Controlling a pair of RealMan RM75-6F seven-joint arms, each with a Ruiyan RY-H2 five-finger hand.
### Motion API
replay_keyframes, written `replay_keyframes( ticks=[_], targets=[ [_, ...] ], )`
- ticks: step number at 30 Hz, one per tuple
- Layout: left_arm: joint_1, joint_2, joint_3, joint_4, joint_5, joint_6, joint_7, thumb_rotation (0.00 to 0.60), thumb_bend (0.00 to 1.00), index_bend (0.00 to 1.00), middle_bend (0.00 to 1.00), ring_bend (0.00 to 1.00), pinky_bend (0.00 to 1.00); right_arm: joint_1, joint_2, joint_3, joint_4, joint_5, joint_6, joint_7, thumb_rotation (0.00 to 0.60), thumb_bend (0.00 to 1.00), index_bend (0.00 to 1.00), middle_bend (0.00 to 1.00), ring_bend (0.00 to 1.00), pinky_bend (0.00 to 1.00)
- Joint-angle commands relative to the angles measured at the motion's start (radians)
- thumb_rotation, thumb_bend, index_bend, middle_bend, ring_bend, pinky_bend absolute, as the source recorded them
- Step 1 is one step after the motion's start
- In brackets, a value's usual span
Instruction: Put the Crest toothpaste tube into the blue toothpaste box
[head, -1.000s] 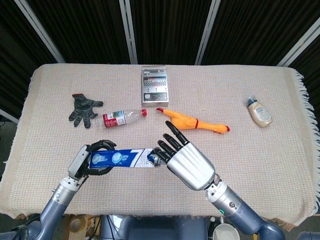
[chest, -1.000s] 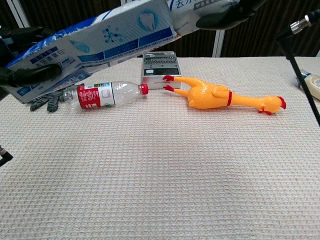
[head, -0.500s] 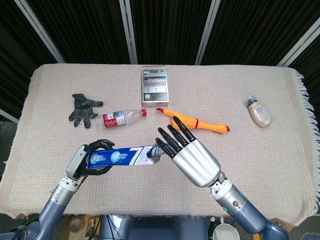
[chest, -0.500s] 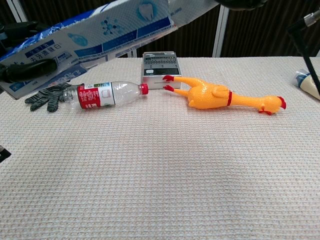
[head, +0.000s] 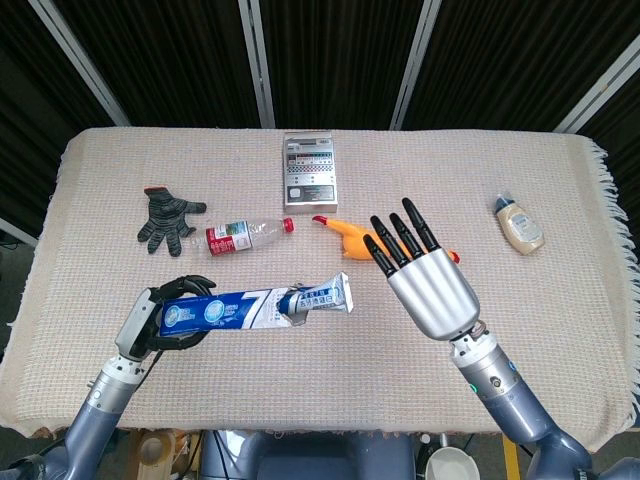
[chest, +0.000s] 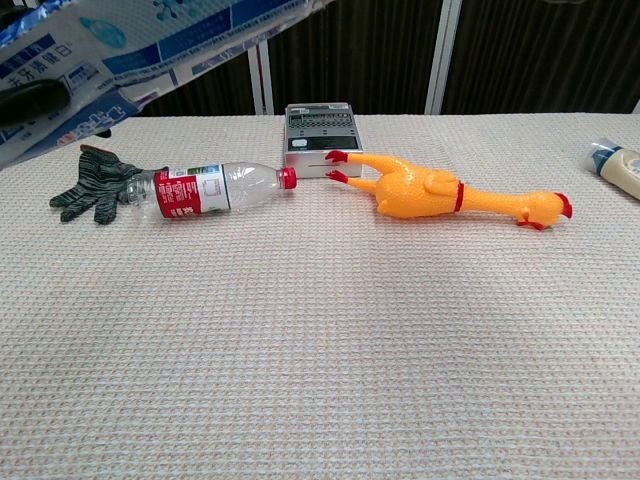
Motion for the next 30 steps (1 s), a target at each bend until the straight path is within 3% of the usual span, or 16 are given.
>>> replay_keyframes(
  ticks=[1,6,9,11,16,21,30],
  targets=[
    [0.003,0.010,0.005,-0.013,0.013,0.012,-0.022,0.600,0.35,0.60,0.48,0.30,0.40,-0.003,-0.013,-0.001,0.020,0.015,0.011,0.009,0.600,0.45,0.23,0.18,0.18,0.00],
    [-0.003,0.048,0.028,-0.042,0.064,0.026,-0.145,0.600,0.33,0.60,0.48,0.30,0.40,-0.007,-0.030,-0.013,0.044,0.005,0.022,0.007,0.600,0.45,0.23,0.18,0.18,0.00],
    [-0.019,0.085,0.050,-0.056,0.122,0.046,-0.301,0.600,0.33,0.60,0.49,0.30,0.40,-0.011,-0.043,-0.019,0.058,0.000,0.032,0.018,0.600,0.45,0.23,0.18,0.18,0.00],
    [-0.037,0.112,0.067,-0.051,0.169,0.079,-0.489,0.600,0.33,0.60,0.50,0.30,0.40,-0.013,-0.049,-0.024,0.065,-0.007,0.035,0.025,0.600,0.45,0.23,0.18,0.18,0.00],
    [-0.062,0.128,0.088,0.070,0.215,0.156,-0.774,0.600,0.33,0.63,0.55,0.31,0.40,-0.023,-0.057,-0.043,0.083,-0.034,0.042,0.044,0.600,0.45,0.23,0.18,0.18,0.00],
    [-0.056,0.095,0.090,0.251,0.226,0.317,-1.085,0.600,0.33,0.64,0.59,0.33,0.40,-0.037,-0.064,-0.056,0.107,-0.050,0.055,0.072,0.600,0.45,0.23,0.18,0.18,0.00],
    [-0.026,-0.015,0.088,0.532,0.163,0.445,-1.352,0.600,0.33,0.64,0.56,0.33,0.40,-0.054,-0.075,-0.070,0.133,-0.067,0.066,0.095,0.600,0.45,0.23,0.18,0.18,0.00]
  ],
)
